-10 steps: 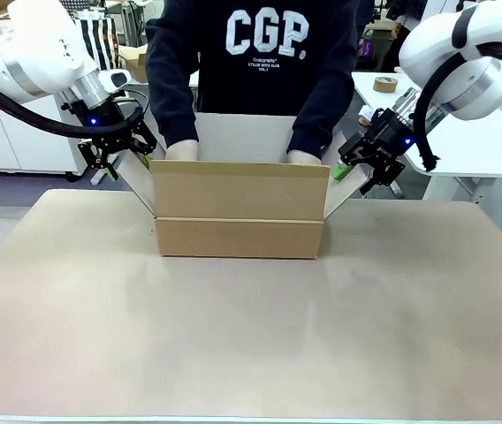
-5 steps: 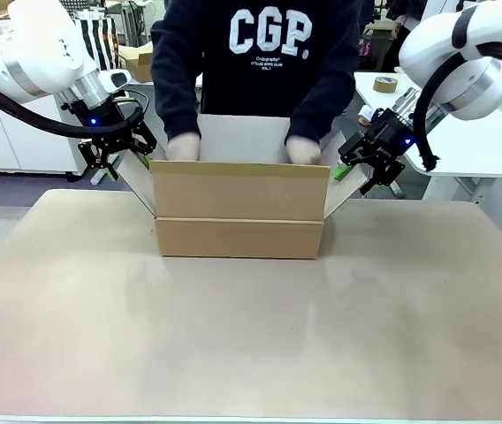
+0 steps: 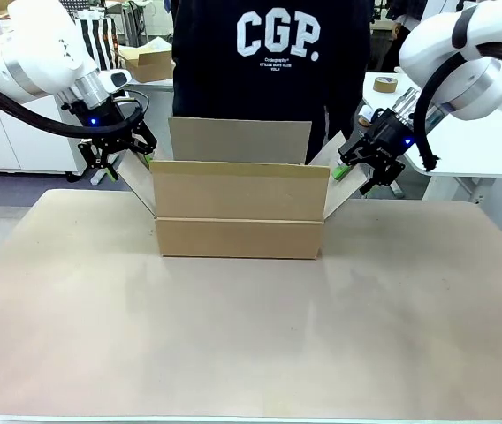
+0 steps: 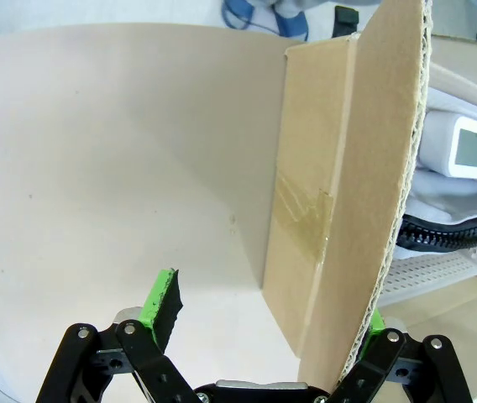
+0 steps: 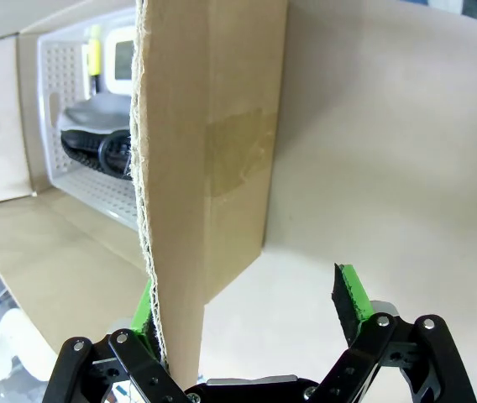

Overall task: Pack the gift set into the box.
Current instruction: Lift both hands away from the flaps of the Package Box.

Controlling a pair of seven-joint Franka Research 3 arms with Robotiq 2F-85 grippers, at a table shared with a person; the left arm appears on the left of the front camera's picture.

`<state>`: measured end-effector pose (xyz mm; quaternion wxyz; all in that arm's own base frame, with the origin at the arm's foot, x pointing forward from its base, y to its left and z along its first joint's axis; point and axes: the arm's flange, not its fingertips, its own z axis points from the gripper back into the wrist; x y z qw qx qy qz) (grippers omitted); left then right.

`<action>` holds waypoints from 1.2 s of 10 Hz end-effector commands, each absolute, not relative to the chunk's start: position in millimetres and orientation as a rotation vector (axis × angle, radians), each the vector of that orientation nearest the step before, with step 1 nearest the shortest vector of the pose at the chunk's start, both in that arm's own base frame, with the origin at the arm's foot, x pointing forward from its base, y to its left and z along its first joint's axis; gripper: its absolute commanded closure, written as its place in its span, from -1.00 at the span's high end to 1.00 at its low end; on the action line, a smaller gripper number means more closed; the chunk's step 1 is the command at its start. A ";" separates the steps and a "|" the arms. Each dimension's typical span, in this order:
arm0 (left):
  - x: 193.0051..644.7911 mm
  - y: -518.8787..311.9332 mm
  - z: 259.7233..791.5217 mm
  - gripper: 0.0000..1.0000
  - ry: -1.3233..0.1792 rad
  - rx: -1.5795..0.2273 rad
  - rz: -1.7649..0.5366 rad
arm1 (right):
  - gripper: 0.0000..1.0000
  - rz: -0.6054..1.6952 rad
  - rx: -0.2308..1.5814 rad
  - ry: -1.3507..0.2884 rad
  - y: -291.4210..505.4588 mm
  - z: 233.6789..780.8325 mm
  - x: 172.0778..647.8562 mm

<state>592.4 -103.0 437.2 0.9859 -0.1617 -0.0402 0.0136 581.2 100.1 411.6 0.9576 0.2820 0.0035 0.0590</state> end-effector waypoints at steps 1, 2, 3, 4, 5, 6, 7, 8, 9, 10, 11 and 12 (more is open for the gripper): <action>590.6 -102.8 436.7 1.00 -0.078 -0.312 0.039 | 1.00 0.130 0.556 0.004 100.6 414.2 582.6; 590.6 -102.8 436.7 1.00 -0.078 -0.312 0.039 | 1.00 0.130 0.556 0.004 100.6 414.2 582.6; 590.6 -102.8 436.7 1.00 -0.078 -0.312 0.039 | 1.00 0.130 0.556 0.004 100.6 414.2 582.6; 590.6 -102.8 436.7 1.00 -0.078 -0.312 0.039 | 1.00 0.130 0.556 0.004 100.6 414.2 582.6; 590.6 -102.8 436.7 1.00 -0.078 -0.312 0.039 | 1.00 0.130 0.556 0.004 100.6 414.2 582.6; 590.6 -102.8 436.7 1.00 -0.078 -0.312 0.039 | 1.00 0.130 0.556 0.004 100.6 414.2 582.6; 590.6 -102.8 436.7 1.00 -0.078 -0.312 0.039 | 1.00 0.130 0.556 0.004 100.6 414.2 582.6; 590.6 -102.8 436.7 1.00 -0.078 -0.312 0.039 | 1.00 0.130 0.556 0.004 100.6 414.2 582.6; 590.6 -102.8 436.7 1.00 -0.078 -0.312 0.039 | 1.00 0.130 0.556 0.004 100.6 414.2 582.6; 590.6 -102.8 436.7 1.00 -0.078 -0.312 0.039 | 1.00 0.130 0.556 0.004 100.6 414.2 582.6; 590.6 -102.8 436.7 1.00 -0.078 -0.312 0.039 | 1.00 0.130 0.556 0.004 100.6 414.2 582.6; 590.6 -102.8 436.7 1.00 -0.078 -0.312 0.039 | 1.00 0.130 0.556 0.004 100.6 414.2 582.6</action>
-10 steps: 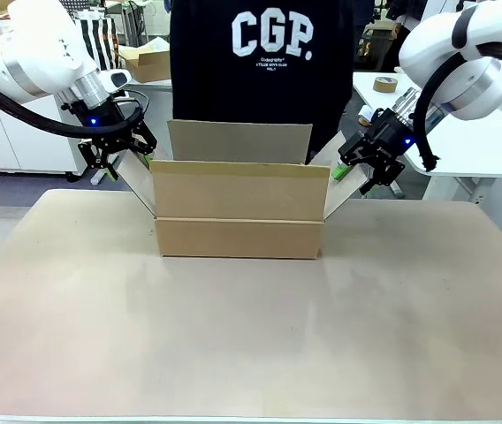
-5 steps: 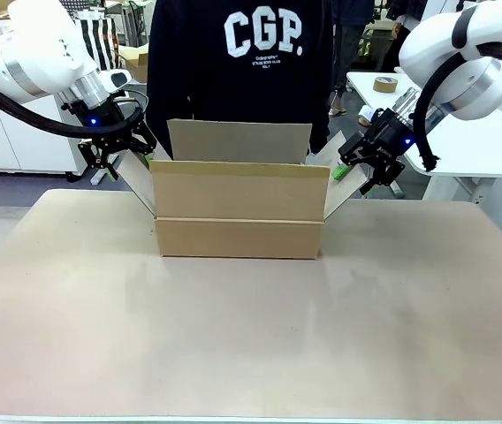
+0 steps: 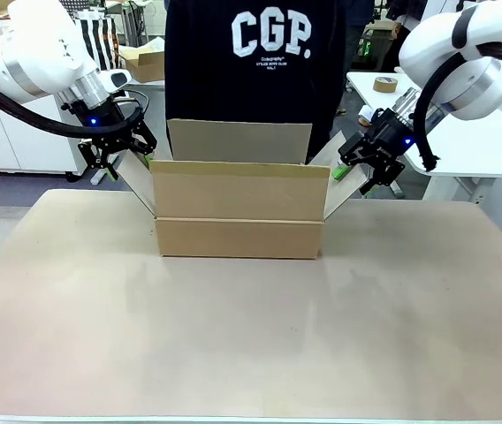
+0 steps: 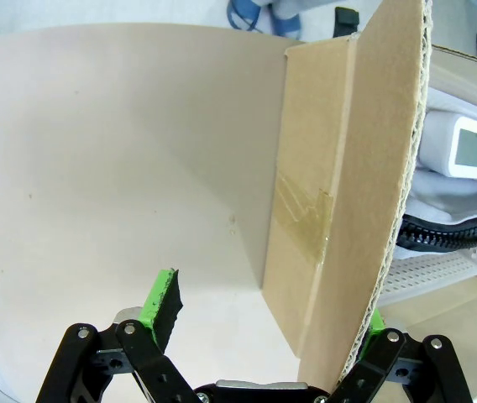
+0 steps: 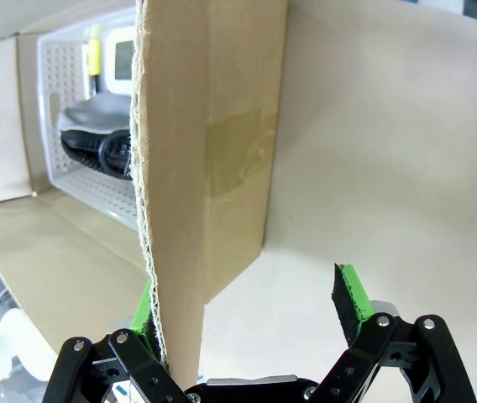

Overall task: Pack the gift set into the box.
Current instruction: Lift both hands away from the flaps of the Package Box.

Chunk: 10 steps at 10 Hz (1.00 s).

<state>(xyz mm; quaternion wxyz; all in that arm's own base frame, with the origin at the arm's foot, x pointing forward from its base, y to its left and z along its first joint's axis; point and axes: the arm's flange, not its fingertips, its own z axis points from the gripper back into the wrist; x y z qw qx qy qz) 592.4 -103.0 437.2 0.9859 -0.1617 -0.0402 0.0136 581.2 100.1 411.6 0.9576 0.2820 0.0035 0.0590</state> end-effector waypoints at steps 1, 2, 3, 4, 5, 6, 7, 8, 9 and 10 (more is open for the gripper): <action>590.6 -102.8 436.7 1.00 -0.078 -0.312 0.039 | 1.00 0.130 0.556 0.004 100.6 414.2 582.6; 590.6 -102.8 436.7 1.00 -0.078 -0.312 0.039 | 1.00 0.130 0.556 0.004 100.6 414.2 582.6; 592.4 -103.0 437.2 1.00 -0.081 -0.325 0.027 | 1.00 0.120 0.572 0.007 100.1 411.6 581.2; 578.1 -99.4 467.9 1.00 -0.098 -0.369 -0.037 | 1.00 0.183 0.552 -0.008 96.2 436.0 570.2; 560.2 -88.8 500.2 1.00 -0.164 -0.354 -0.039 | 1.00 0.209 0.553 -0.047 84.9 465.7 553.2; 538.1 -72.7 530.2 1.00 -0.220 -0.369 -0.019 | 1.00 0.247 0.615 -0.081 67.7 496.2 529.9; 514.4 -52.9 550.9 1.00 -0.231 -0.401 0.004 | 1.00 0.298 0.710 -0.051 47.6 520.9 502.9; 487.0 -33.7 562.5 1.00 -0.218 -0.492 -0.067 | 1.00 0.276 0.831 -0.037 28.4 538.5 476.6; 453.5 -14.9 567.3 1.00 -0.251 -0.584 -0.120 | 1.00 0.287 0.957 -0.019 6.3 548.6 445.2; 422.7 0.4 567.4 1.00 -0.291 -0.677 -0.233 | 1.00 0.305 1.056 -0.016 -13.6 551.7 417.6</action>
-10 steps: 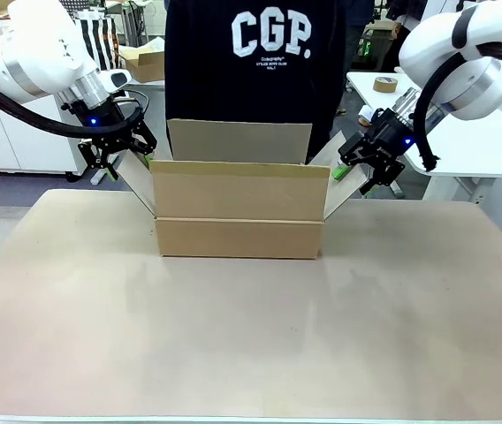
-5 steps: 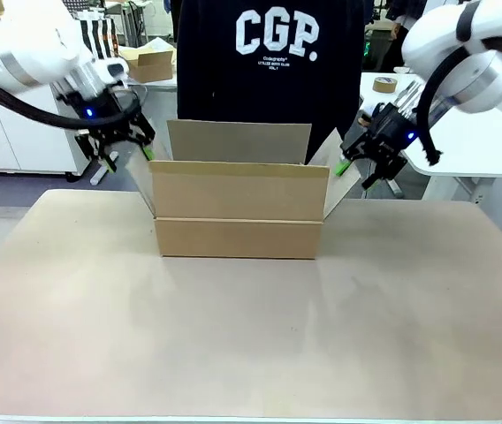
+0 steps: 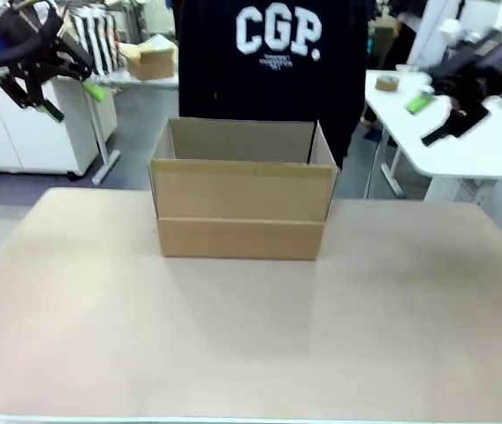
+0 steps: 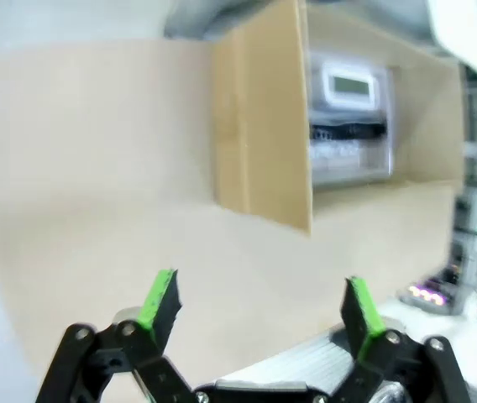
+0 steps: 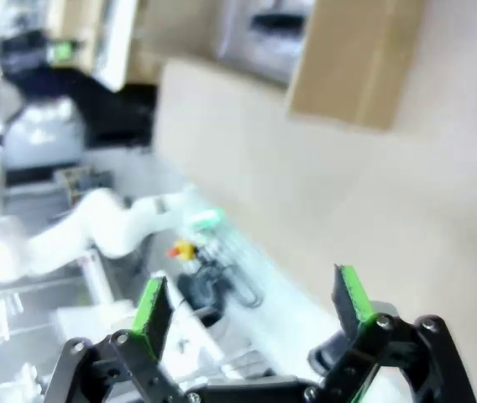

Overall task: Pack the gift set into the box.
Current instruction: Lift both hands away from the flaps of the Package Box.

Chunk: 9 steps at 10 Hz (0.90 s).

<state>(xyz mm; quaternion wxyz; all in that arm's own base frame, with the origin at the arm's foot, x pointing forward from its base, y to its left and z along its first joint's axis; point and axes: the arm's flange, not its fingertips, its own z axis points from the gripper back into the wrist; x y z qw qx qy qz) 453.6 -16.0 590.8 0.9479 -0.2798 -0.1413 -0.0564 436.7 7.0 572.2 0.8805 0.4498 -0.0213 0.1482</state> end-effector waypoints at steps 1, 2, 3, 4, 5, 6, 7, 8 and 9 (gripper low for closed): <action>396.3 17.7 563.6 1.00 -0.355 -0.805 -0.313 | 1.00 0.306 1.145 -0.040 -32.2 548.0 391.5; 376.5 36.0 555.5 1.00 -0.433 -0.961 -0.317 | 1.00 0.277 1.235 -0.064 -49.4 538.4 370.4; 360.6 59.1 542.0 1.00 -0.514 -1.119 -0.339 | 1.00 0.219 1.315 -0.097 -69.3 523.2 358.0; 353.3 77.4 530.0 1.00 -0.596 -1.268 -0.379 | 1.00 0.157 1.397 -0.110 -86.6 508.9 358.2; 352.3 91.1 519.1 1.00 -0.670 -1.375 -0.372 | 1.00 0.093 1.456 -0.146 -97.3 496.4 364.7; 352.0 63.1 548.7 1.00 -0.591 -1.083 -0.305 | 1.00 0.203 1.303 -0.063 -80.2 520.5 351.3; 352.0 63.1 548.7 1.00 -0.591 -1.083 -0.305 | 1.00 0.203 1.303 -0.063 -80.2 520.5 351.3; 352.0 63.1 548.7 1.00 -0.591 -1.083 -0.305 | 1.00 0.203 1.303 -0.063 -80.2 520.5 351.3; 352.0 63.1 548.7 1.00 -0.591 -1.083 -0.305 | 1.00 0.203 1.303 -0.063 -80.2 520.5 351.3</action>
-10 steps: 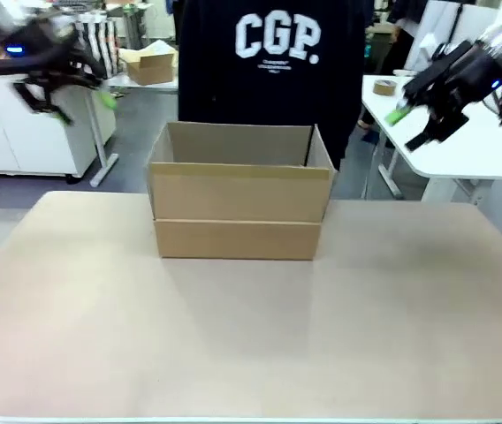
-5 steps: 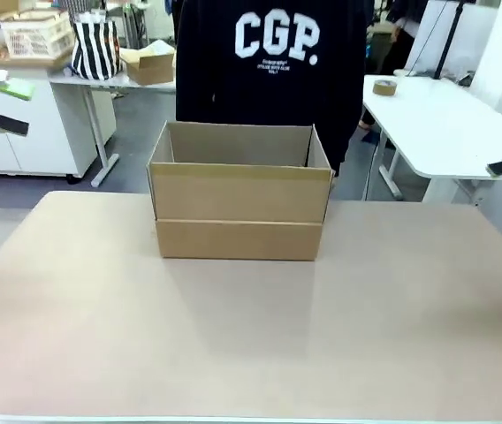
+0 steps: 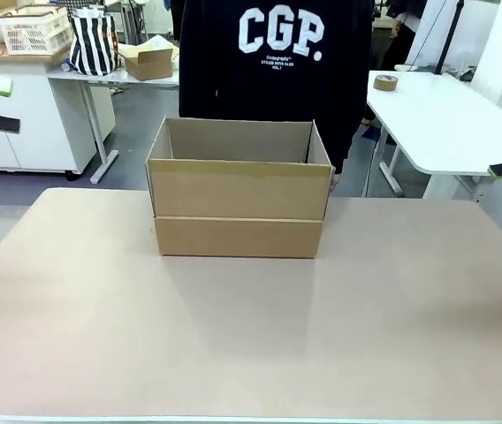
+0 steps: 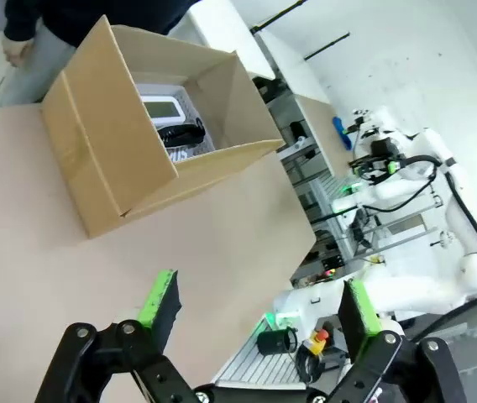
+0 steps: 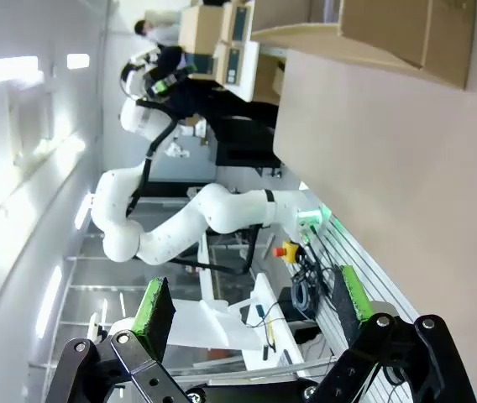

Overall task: Pack the gift set into the box.
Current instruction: Lift both hands away from the flaps of the Package Box.

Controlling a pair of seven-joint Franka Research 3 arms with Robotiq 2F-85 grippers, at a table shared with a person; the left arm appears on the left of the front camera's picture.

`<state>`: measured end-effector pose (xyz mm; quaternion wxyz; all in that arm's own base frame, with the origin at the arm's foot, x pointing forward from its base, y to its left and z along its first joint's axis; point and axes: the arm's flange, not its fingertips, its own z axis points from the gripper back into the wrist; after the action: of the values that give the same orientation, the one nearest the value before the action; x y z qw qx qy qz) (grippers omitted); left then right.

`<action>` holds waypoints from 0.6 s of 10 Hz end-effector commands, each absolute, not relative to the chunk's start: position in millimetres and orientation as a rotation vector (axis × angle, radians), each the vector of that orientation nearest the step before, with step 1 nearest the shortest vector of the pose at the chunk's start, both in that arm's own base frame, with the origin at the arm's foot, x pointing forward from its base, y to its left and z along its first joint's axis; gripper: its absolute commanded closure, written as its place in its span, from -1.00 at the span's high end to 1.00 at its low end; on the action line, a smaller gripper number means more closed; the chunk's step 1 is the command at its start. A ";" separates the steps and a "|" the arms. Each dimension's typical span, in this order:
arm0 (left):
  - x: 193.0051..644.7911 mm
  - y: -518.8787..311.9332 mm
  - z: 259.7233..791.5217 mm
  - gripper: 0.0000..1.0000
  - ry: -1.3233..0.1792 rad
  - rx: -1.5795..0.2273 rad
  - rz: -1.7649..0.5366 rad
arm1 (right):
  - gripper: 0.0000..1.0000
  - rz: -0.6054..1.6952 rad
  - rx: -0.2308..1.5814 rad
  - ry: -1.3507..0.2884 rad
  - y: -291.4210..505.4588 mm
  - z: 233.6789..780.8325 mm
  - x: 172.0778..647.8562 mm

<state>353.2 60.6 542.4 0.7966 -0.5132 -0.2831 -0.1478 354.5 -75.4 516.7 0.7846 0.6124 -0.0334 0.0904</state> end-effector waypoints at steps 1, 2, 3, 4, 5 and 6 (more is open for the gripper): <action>352.0 63.1 548.7 1.00 -0.591 -1.083 -0.305 | 1.00 0.203 1.303 -0.063 -80.2 520.5 351.3; 352.0 63.1 548.7 1.00 -0.591 -1.083 -0.305 | 1.00 0.203 1.303 -0.063 -80.2 520.5 351.3; 352.0 63.1 548.7 1.00 -0.591 -1.083 -0.305 | 1.00 0.203 1.303 -0.063 -80.2 520.5 351.3; 352.0 63.1 548.7 1.00 -0.591 -1.083 -0.305 | 1.00 0.203 1.303 -0.063 -80.2 520.5 351.3; 352.0 63.1 548.7 1.00 -0.591 -1.083 -0.305 | 1.00 0.203 1.303 -0.063 -80.2 520.5 351.3; 352.0 63.1 548.7 1.00 -0.591 -1.083 -0.305 | 1.00 0.203 1.303 -0.063 -80.2 520.5 351.3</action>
<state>353.6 61.6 547.2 0.8017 -0.5065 -0.2835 -0.1430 354.0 -77.4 518.3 0.7885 0.6074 -0.0341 0.0906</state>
